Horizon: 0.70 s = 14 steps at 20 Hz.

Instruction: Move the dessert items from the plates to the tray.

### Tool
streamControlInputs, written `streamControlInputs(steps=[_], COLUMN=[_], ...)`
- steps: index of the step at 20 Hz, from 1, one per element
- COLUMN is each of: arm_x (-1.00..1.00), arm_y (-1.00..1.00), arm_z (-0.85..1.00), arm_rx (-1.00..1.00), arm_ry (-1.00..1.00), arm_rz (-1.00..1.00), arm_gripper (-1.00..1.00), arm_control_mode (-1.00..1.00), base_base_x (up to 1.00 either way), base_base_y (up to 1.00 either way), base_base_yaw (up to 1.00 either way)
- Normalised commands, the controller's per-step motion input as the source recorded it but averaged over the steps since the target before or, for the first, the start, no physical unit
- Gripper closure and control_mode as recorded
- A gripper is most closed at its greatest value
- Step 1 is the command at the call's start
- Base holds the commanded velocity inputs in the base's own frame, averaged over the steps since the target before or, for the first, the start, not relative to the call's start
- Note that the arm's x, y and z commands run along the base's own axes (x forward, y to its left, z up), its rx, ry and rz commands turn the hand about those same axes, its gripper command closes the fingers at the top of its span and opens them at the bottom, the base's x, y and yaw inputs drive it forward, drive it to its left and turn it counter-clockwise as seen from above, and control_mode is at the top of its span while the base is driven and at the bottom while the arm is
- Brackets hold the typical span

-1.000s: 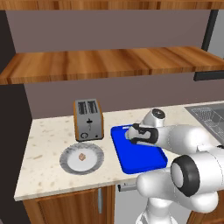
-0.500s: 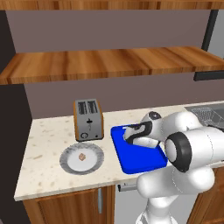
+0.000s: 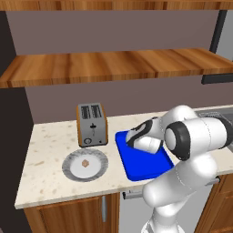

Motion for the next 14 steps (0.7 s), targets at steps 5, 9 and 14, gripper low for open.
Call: streamControlInputs(steps=[5, 9, 14], arm_x=[0.17, 0.03, 0.0], arm_y=[0.0, 0.0, 0.0], arm_z=[-0.26, -0.19, 0.0], arm_rx=[0.0, 0.0, 0.0], arm_ry=[0.0, 0.0, 0.01], arm_rz=[0.0, 0.0, 0.0], arm_gripper=[1.0, -1.0, -1.0], arm_control_mode=[-1.0, -1.0, -1.0], base_base_x=[0.0, 0.0, 0.0], base_base_y=[0.0, 0.0, 0.0], base_base_yaw=[0.0, 0.0, 0.0])
